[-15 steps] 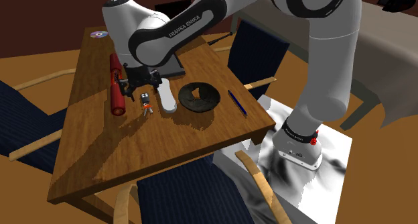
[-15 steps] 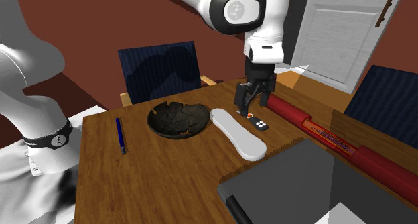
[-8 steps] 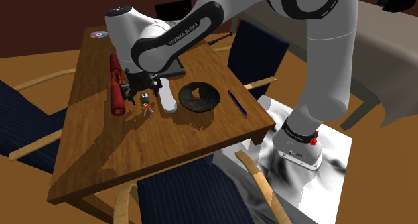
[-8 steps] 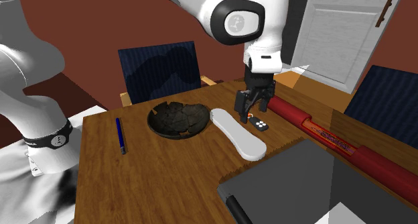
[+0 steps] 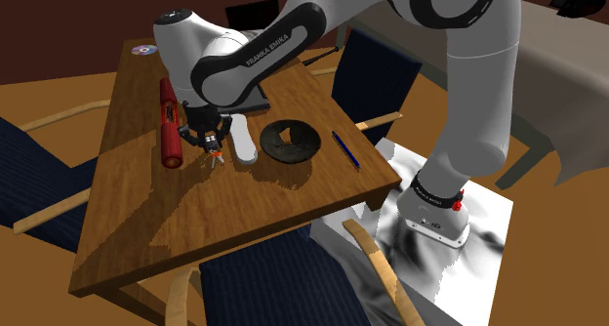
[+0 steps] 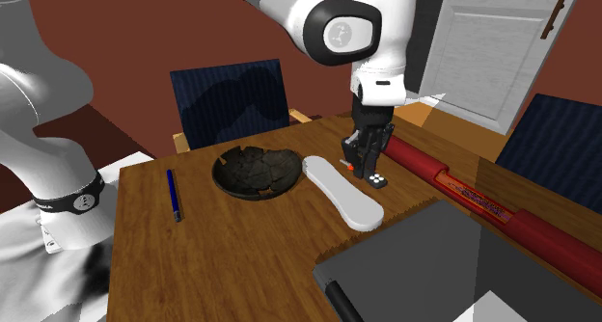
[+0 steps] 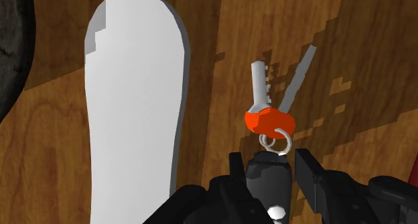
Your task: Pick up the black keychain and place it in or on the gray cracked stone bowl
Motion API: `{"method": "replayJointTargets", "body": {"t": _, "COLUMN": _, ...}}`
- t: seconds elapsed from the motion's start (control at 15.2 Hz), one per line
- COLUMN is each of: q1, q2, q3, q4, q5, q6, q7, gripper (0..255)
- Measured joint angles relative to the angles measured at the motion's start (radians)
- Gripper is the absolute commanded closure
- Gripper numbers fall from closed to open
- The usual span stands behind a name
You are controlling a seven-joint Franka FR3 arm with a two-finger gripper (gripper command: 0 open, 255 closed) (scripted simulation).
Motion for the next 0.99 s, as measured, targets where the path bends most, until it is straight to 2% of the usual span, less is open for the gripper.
{"method": "replayJointTargets", "body": {"t": 0.53, "q1": -0.001, "q2": -0.005, "q3": 0.001, "q4": -0.001, "q5": 0.003, "q6": -0.004, "q7": -0.002, "gripper": 255}}
{"method": "replayJointTargets", "body": {"t": 0.99, "q1": -0.008, "q2": -0.042, "q3": 0.012, "q4": 0.035, "q5": 0.025, "q6": -0.073, "q7": -0.019, "gripper": 255}}
